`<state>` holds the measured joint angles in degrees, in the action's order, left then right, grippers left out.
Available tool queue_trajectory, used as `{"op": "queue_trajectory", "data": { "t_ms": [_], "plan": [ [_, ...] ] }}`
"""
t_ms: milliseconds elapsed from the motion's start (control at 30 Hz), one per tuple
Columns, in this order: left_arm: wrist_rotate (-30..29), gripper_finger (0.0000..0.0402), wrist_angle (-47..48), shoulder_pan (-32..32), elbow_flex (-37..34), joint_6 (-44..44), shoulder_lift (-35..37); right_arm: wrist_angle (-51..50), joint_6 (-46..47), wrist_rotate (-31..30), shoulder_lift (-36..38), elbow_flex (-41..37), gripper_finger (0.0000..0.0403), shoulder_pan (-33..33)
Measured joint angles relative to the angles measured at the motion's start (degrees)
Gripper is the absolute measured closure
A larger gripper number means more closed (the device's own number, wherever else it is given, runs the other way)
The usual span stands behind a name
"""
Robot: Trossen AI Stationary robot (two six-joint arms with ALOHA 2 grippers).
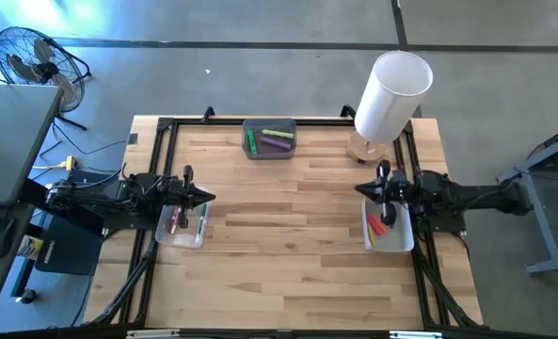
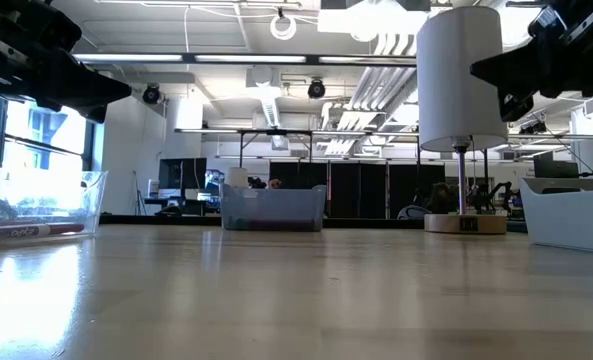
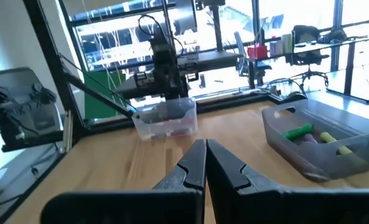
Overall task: Pick & Place Markers
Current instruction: Return to Home Position
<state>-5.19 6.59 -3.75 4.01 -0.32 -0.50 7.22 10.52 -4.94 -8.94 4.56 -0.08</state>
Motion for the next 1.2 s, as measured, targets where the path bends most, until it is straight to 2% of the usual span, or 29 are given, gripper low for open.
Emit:
{"op": "queue_trajectory", "data": {
  "t_ms": [233,467,1200],
  "plan": [
    [0.1,0.0401,0.0,0.0,0.0,0.0,0.0,-10.8,0.2,-1.2,8.9,0.1,0.0402,2.5],
    [0.2,0.0401,-0.1,0.0,0.0,0.0,0.0,-18.7,0.2,-0.3,8.3,0.2,0.0403,2.6],
    [0.1,0.0401,-0.1,0.0,0.0,0.0,0.0,-18.8,-0.5,-0.6,7.8,0.2,0.0402,2.6]
  ]
}}
